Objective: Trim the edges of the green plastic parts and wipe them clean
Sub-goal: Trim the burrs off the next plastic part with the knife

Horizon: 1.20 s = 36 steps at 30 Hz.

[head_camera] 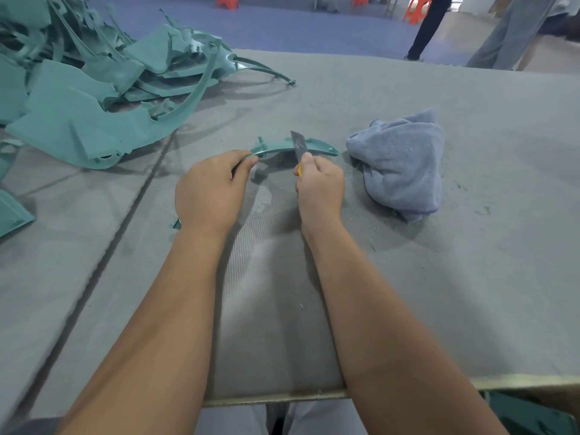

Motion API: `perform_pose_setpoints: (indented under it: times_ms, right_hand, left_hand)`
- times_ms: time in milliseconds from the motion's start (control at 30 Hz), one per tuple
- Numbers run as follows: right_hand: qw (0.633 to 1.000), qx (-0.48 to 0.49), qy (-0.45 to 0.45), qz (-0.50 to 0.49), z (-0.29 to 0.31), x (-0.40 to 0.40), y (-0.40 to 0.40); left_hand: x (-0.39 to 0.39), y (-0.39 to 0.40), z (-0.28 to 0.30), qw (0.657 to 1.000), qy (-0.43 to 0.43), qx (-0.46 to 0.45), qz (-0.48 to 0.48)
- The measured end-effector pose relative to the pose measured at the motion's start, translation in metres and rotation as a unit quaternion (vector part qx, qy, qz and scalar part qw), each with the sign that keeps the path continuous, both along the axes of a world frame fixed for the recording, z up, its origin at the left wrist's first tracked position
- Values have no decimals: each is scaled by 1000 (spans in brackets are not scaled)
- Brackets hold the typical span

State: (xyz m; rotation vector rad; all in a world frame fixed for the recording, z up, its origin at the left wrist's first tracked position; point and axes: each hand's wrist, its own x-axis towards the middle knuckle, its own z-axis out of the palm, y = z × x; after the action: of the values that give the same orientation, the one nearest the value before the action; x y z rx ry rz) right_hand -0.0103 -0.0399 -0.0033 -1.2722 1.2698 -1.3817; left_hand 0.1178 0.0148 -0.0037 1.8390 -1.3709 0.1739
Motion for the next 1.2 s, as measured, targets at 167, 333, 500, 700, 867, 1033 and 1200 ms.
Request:
perform_pose_setpoints:
  times_ms: [167,333,500,700,867,1033,1200]
  right_hand:
    - [992,31,-60,-108,1,-6,-6]
    - [998,23,8,-52,-1,-6,-7]
    - [998,21,25,-46,1,-4,0]
    - [995,30,8,-99,2,-9,-5]
    - [997,45,-10,-61,1,-10,-7]
    - [999,34,23,-29,-2,-6,-5]
    - [998,6,61,-9,-3,0,0]
  left_hand:
    - [1,1,1,1000,12,-8,3]
    - [1,0,0,1000,13,1,1]
    - [-3,0,0,1000,7,7,-10]
    - [0,-1,0,1000,16,10,3]
    - [0,-1,1,1000,22,4,10]
    - [0,-1,0,1000,11,2,4]
    - [-4,-1,-1,1000,8,-1,12]
